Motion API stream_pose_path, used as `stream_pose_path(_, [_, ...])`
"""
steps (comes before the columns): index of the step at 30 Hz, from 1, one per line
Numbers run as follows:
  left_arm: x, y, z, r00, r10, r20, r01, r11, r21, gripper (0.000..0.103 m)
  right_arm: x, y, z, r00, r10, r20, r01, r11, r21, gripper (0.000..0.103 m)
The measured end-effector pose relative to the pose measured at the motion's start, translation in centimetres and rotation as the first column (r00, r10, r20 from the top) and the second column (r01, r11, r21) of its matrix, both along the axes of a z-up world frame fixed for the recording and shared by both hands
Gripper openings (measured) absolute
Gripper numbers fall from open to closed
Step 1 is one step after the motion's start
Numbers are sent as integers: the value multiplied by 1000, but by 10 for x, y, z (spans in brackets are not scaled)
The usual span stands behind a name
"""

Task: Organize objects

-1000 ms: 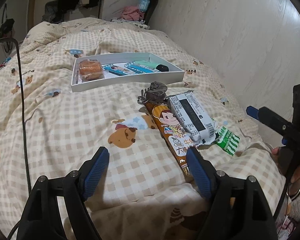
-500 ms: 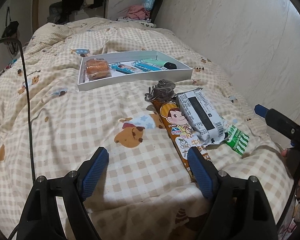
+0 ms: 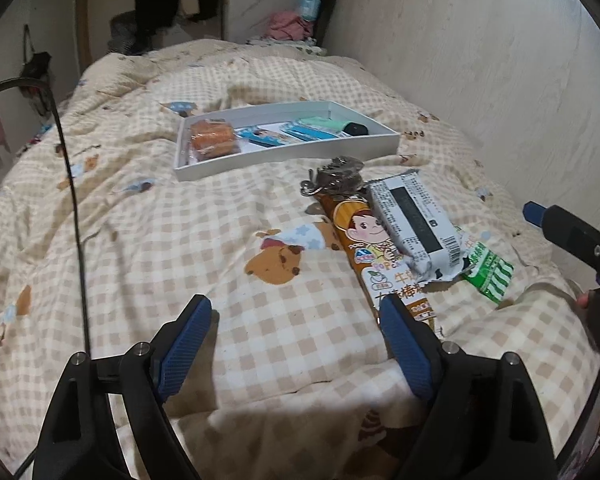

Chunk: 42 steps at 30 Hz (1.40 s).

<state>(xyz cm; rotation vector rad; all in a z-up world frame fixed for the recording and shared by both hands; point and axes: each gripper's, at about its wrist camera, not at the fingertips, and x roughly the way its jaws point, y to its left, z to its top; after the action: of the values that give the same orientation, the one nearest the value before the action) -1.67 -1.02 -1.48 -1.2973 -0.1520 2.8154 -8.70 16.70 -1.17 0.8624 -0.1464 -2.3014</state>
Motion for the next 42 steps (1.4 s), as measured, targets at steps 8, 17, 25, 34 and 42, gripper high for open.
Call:
stream_pose_path(8, [9, 3, 5, 999, 21, -50, -23, 999, -46, 90, 3, 0, 3, 1000, 2, -5, -2, 1000, 5, 103])
stream_pose_path(17, [5, -18, 23, 997, 82, -13, -82, 997, 4, 73, -1, 0, 1, 1000, 1, 5, -1, 1000, 0, 103])
stream_pose_path(25, [-31, -18, 42, 970, -76, 230, 11, 962, 271, 58, -2, 2, -1, 1000, -3, 9, 3, 1000, -9, 103])
stream_pose_path(34, [-87, 44, 25, 902, -183, 391, 179, 983, 46, 58, -2, 2, -2, 1000, -15, -9, 15, 1000, -4, 103])
stream_pose_path(42, [-92, 50, 9, 891, -162, 423, 171, 985, 17, 43, 1, 2, -1, 1000, -18, -23, 18, 1000, 11, 103])
